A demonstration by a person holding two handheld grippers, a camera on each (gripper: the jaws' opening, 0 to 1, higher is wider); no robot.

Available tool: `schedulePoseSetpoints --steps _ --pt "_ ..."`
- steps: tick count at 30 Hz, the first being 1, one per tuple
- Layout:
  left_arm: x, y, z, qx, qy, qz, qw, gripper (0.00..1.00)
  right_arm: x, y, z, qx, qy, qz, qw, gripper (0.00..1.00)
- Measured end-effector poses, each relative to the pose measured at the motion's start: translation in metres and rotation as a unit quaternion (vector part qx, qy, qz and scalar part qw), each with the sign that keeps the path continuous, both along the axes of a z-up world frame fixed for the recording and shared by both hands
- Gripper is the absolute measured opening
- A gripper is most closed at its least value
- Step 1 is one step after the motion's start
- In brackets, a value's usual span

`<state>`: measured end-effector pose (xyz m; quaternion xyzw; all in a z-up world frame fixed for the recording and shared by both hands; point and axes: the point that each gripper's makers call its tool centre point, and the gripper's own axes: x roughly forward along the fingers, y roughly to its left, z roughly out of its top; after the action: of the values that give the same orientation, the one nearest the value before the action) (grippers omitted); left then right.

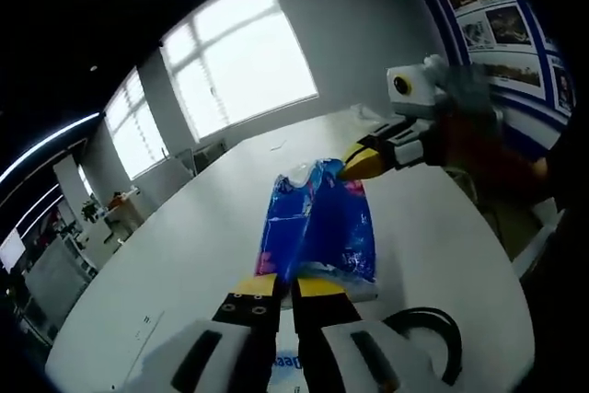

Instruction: Arrange the tabletop items into an orderly group along one side of the table until the central work area is clear of visible clutter.

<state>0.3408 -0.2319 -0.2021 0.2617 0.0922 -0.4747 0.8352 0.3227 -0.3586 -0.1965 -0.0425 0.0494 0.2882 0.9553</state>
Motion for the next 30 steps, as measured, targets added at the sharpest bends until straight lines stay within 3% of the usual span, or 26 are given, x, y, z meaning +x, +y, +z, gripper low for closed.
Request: schedulePoseSetpoints --steps 8,19,30 --pt "0.013 0.000 0.001 0.000 0.000 0.004 1.0000 0.03 0.009 0.001 0.005 -0.002 -0.003 -0.007 1.0000 0.00" --pt "0.027 0.004 -0.006 -0.011 0.016 0.012 0.9997 0.03 0.016 0.005 -0.003 -0.008 0.004 -0.007 0.9999 0.00" --pt "0.037 0.003 -0.027 0.009 0.029 0.017 0.9994 0.03 0.027 0.005 -0.023 -0.015 0.025 -0.008 0.9995 0.00"
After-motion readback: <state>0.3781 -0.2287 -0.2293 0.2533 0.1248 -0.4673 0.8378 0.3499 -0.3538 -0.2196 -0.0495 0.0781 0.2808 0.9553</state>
